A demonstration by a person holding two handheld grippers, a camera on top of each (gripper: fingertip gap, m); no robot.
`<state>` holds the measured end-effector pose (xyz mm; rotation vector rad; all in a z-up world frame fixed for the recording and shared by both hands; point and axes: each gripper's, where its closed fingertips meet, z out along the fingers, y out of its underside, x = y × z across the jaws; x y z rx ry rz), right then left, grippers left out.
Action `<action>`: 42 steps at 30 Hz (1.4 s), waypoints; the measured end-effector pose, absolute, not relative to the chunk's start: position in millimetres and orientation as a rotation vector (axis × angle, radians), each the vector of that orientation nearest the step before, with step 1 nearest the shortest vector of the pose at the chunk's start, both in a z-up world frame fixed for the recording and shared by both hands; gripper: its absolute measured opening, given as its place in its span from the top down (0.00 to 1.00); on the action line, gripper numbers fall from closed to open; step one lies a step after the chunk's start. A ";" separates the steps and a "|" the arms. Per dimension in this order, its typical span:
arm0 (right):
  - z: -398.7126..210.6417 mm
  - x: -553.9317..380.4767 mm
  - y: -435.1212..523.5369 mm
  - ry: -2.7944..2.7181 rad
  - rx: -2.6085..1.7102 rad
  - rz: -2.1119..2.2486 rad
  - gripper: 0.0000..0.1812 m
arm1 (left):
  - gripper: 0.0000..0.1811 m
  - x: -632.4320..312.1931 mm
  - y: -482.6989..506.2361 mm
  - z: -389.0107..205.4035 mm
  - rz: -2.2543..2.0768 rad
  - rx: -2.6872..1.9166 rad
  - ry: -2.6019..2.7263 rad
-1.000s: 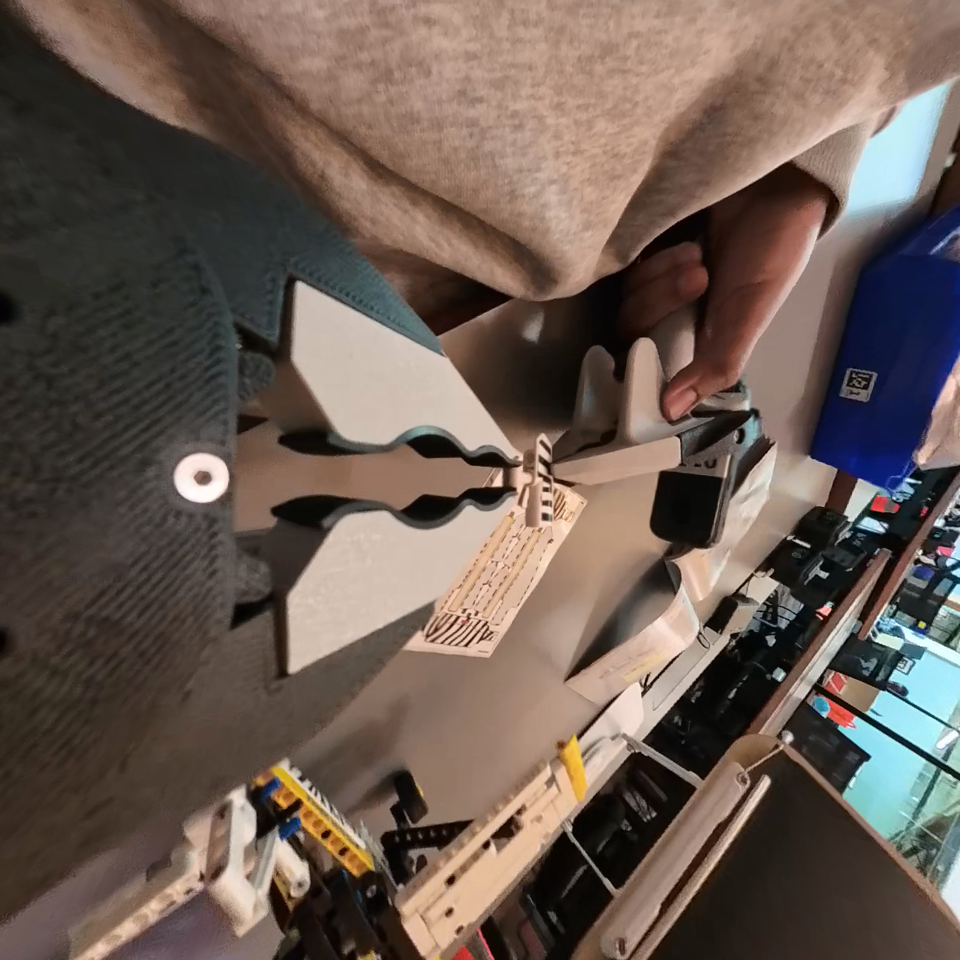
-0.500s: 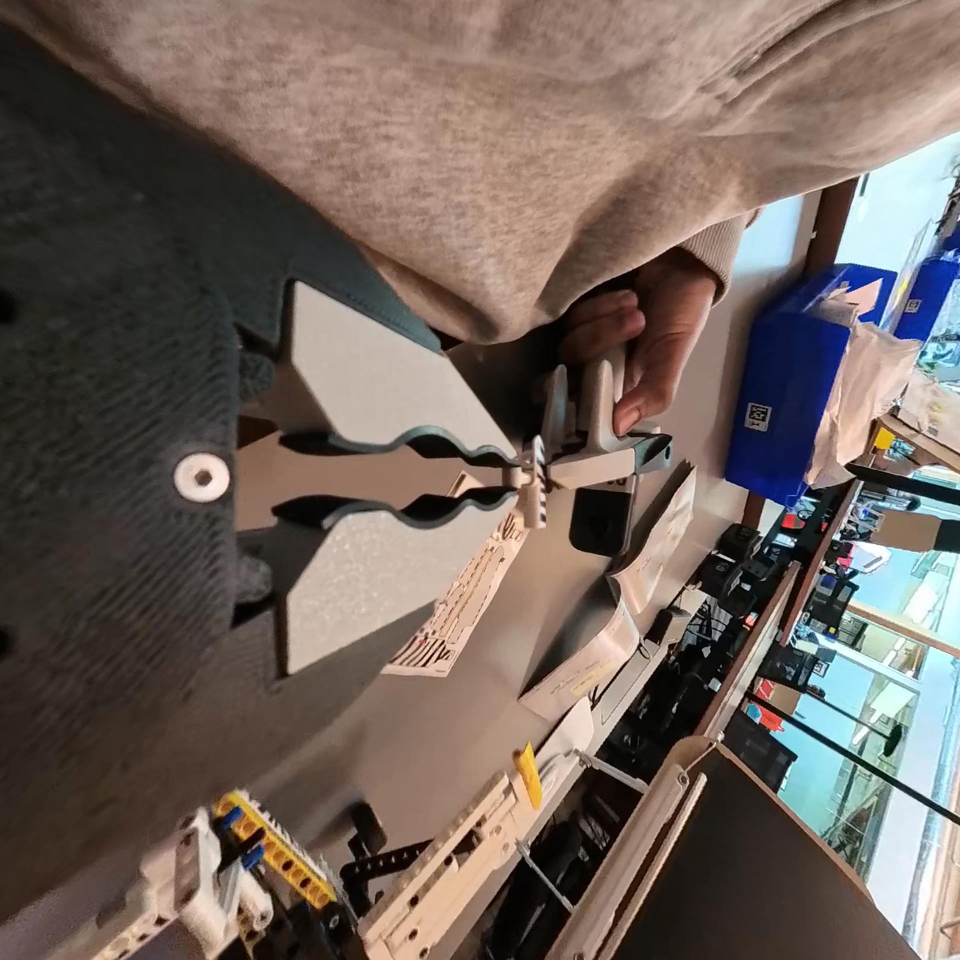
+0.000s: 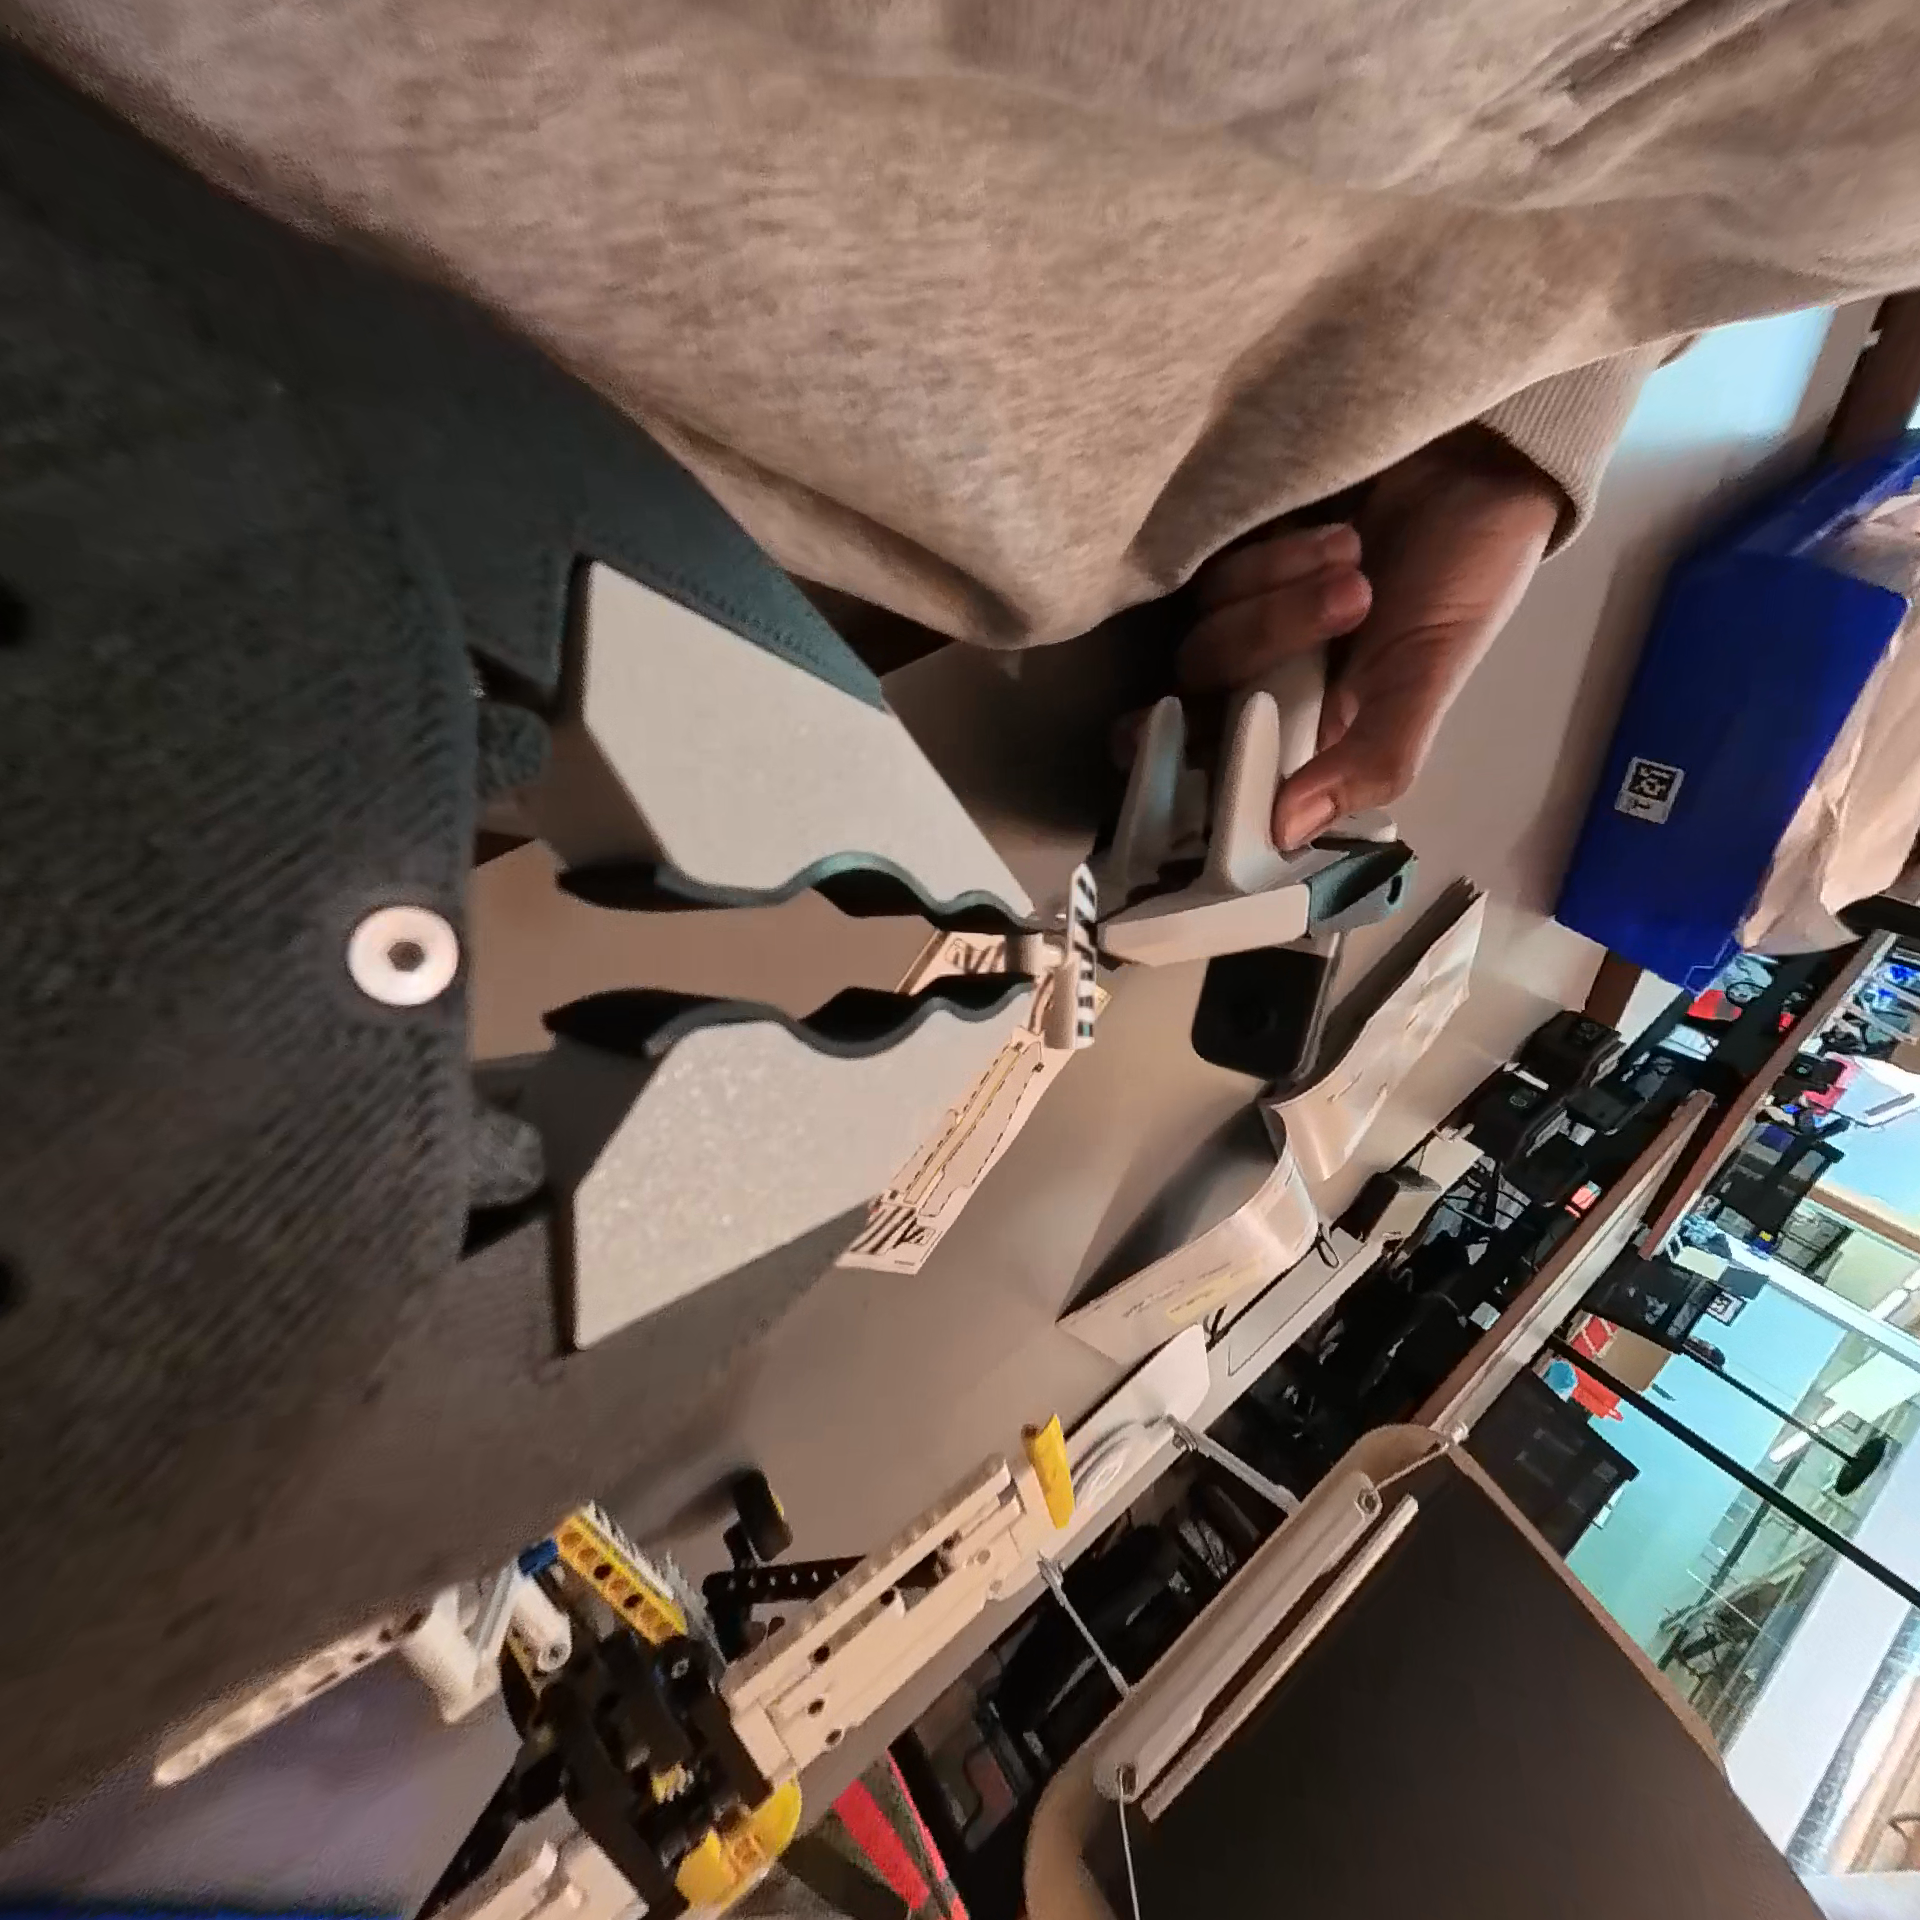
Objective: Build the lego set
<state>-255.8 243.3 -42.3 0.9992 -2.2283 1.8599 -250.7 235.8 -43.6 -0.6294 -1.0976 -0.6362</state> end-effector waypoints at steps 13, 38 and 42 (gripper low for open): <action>-44.9 -254.8 247.2 -2.366 0.931 2.008 0.97 | 1.00 -250.3 240.9 -46.4 -0.668 -0.652 -1.107; -46.9 -261.5 238.4 -2.871 0.356 2.362 0.97 | 1.00 -253.1 233.4 -48.1 -0.645 -0.629 -1.130; -48.1 -264.4 235.8 -3.071 0.068 2.427 0.97 | 1.00 -254.3 231.4 -48.1 -0.622 -0.624 -1.136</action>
